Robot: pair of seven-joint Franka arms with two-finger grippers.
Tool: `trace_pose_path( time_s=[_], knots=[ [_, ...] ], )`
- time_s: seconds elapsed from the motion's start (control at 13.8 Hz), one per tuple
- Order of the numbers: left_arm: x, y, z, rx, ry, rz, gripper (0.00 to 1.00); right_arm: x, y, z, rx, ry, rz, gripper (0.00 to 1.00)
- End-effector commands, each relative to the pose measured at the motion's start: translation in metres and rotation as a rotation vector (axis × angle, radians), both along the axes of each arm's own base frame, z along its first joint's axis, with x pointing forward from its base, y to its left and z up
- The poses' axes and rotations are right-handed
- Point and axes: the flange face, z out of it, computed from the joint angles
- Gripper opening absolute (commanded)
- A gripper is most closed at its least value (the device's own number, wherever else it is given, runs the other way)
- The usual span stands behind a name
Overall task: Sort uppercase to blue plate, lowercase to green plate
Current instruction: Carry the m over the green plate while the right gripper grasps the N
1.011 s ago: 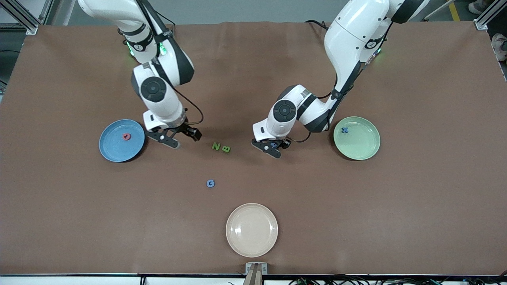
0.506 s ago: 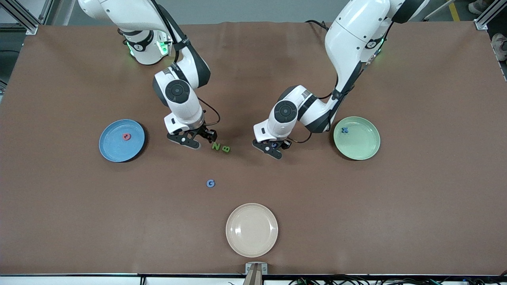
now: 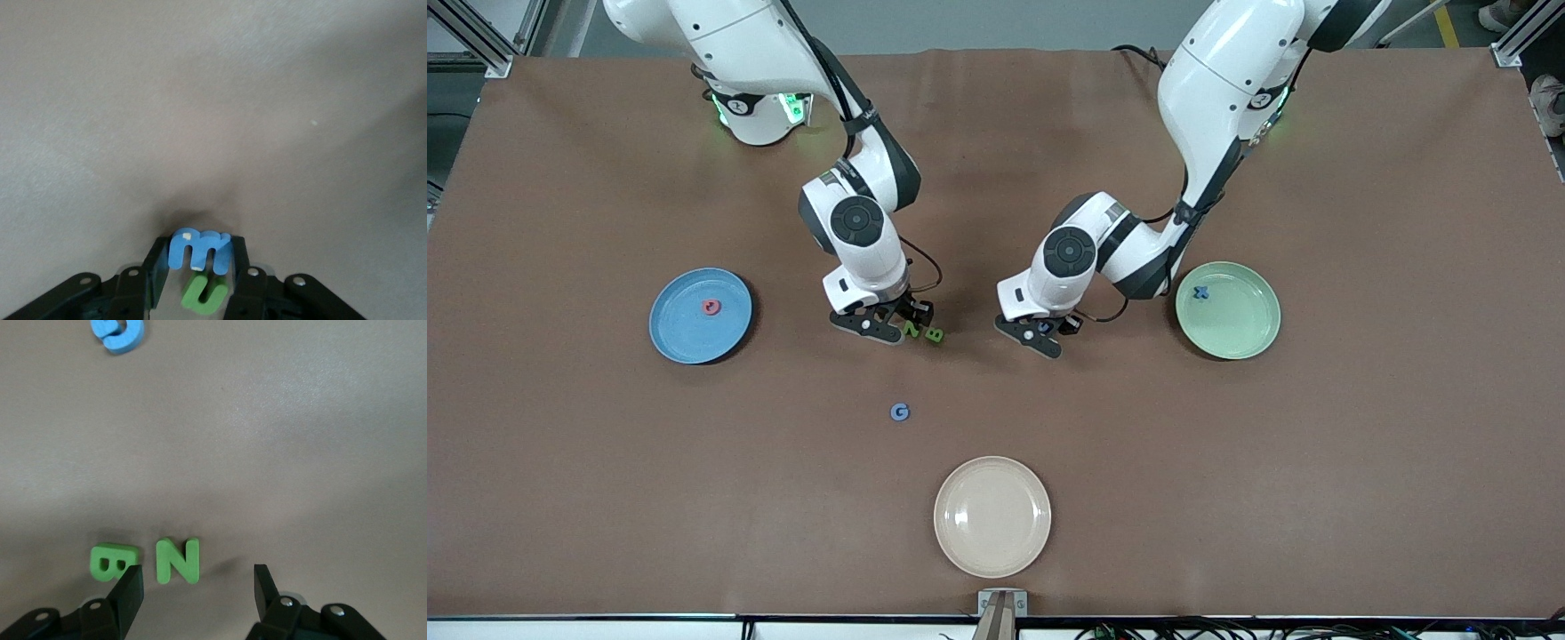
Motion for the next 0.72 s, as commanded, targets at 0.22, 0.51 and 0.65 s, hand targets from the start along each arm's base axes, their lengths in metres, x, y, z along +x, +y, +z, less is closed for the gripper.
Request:
trace_pose_path(
  time_s=[0.22,0.51,0.65],
  knots=[
    [0.016,0.023,0.068,0.042,0.020,0.017,0.27,0.003,0.007,-0.012,0.008,-0.021,0.003,0.75],
    [0.015,0.062,0.102,0.102,0.069,0.031,0.30,0.002,0.009,-0.019,0.011,-0.027,-0.007,0.75],
    [0.012,0.092,0.111,0.122,0.089,0.012,0.30,0.000,0.011,-0.024,0.012,-0.029,-0.002,0.74]
  ],
)
